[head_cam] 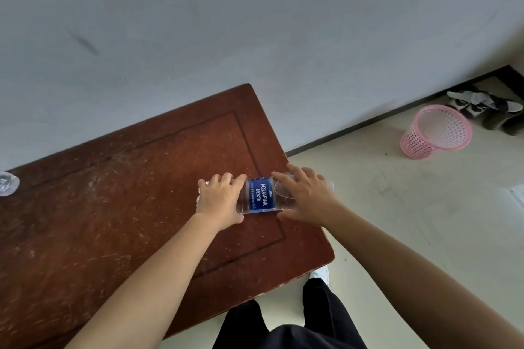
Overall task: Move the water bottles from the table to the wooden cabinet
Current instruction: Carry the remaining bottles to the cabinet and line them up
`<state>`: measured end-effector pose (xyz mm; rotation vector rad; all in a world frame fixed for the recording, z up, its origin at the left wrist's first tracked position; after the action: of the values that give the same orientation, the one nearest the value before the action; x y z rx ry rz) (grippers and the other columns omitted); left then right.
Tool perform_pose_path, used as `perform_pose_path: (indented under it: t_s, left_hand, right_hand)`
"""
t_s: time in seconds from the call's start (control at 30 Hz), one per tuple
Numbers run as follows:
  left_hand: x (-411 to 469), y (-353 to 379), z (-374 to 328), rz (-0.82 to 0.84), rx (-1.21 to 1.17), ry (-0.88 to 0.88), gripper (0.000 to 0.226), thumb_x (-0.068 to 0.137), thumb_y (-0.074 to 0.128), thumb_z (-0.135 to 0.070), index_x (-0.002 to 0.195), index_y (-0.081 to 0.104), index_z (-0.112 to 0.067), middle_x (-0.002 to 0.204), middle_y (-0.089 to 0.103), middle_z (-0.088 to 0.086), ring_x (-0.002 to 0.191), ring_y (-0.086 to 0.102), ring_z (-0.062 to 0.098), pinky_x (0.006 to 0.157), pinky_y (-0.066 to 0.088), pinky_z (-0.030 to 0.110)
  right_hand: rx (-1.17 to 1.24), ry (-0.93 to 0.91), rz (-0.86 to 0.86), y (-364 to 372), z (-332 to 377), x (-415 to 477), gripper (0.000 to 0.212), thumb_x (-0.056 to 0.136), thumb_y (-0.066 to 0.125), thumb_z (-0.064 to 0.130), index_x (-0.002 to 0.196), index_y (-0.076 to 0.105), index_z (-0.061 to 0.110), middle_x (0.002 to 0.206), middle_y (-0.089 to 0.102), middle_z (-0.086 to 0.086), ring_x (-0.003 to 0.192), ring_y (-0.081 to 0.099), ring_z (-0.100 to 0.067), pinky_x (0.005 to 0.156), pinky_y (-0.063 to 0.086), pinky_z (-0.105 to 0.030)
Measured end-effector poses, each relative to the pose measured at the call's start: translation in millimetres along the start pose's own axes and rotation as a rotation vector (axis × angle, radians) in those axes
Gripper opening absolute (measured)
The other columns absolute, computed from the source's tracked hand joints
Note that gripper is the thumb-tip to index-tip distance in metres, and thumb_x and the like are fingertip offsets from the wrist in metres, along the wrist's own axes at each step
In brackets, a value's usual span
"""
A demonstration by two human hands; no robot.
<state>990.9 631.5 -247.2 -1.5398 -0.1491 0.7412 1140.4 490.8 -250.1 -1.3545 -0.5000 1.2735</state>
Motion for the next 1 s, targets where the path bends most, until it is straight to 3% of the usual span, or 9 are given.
perform_pose_path:
  t_s: [0.23, 0.43, 0.67, 0.87, 1.0]
  left_hand:
    - [-6.7, -2.1, 2.3, -0.015, -0.06, 0.02, 0.092, 0.071, 0.076, -0.054, 0.147, 0.031, -0.03, 0.137, 0.05, 0.0, 0.125, 0.049, 0.027, 0.103, 0.039, 0.054]
    - [-56.3, 7.9, 19.1, -0.053, -0.13, -0.121, 0.09, 0.073, 0.072, -0.058, 0.148, 0.03, -0.031, 0.14, 0.051, -0.002, 0.128, 0.05, 0.023, 0.105, 0.041, 0.051]
    - [-146.0, -12.0, 62.5, -0.257, -0.117, -0.505, 0.084, 0.072, 0.075, -0.058, 0.144, 0.039, -0.031, 0.135, 0.056, -0.004, 0.124, 0.053, 0.02, 0.099, 0.043, 0.049]
    - [-277.6, -46.5, 101.2, -0.365, 0.02, -0.865, 0.086, 0.064, 0.083, -0.049, 0.138, 0.046, -0.026, 0.121, 0.061, 0.0, 0.11, 0.058, 0.024, 0.087, 0.044, 0.05]
    - [-410.3, -60.4, 103.1, -0.417, 0.117, -1.133, 0.081, 0.066, 0.079, -0.045, 0.138, 0.048, -0.025, 0.118, 0.06, 0.004, 0.107, 0.056, 0.028, 0.087, 0.043, 0.051]
  right_hand:
    - [-0.075, 0.062, -0.005, -1.2, 8.0, 6.4, 0.091, 0.078, 0.078, 0.057, 0.148, 0.023, 0.041, 0.151, 0.037, -0.001, 0.137, 0.04, -0.029, 0.107, 0.044, -0.051]
    - [-0.174, -0.093, 0.01, -7.6, 48.2, 2.2, 0.09, 0.077, 0.078, 0.053, 0.148, 0.025, 0.038, 0.147, 0.04, -0.003, 0.133, 0.044, -0.029, 0.104, 0.047, -0.051]
    - [-0.32, -0.496, -0.158, -44.5, 134.3, 18.0, 0.092, 0.081, 0.076, 0.057, 0.15, 0.016, 0.043, 0.149, 0.038, -0.008, 0.133, 0.042, -0.033, 0.103, 0.045, -0.057]
    - [-0.313, -0.872, -0.267, -73.0, 261.4, -12.7, 0.095, 0.083, 0.075, 0.03, 0.15, 0.008, 0.043, 0.156, 0.025, -0.008, 0.143, 0.025, -0.037, 0.114, 0.032, -0.064]
    - [-0.332, -1.178, -0.37, -76.9, 366.5, -83.4, 0.096, 0.078, 0.08, 0.043, 0.15, 0.018, 0.038, 0.15, 0.035, -0.01, 0.137, 0.036, -0.037, 0.107, 0.041, -0.06]
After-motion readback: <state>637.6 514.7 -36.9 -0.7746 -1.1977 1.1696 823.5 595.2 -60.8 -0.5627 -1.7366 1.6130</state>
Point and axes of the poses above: each hand's wrist, its own x-axis towards the middle knuckle, its own y-axis out of the palm, z = x × y, the point moved 5 cm from there along x, towards the middle knuckle
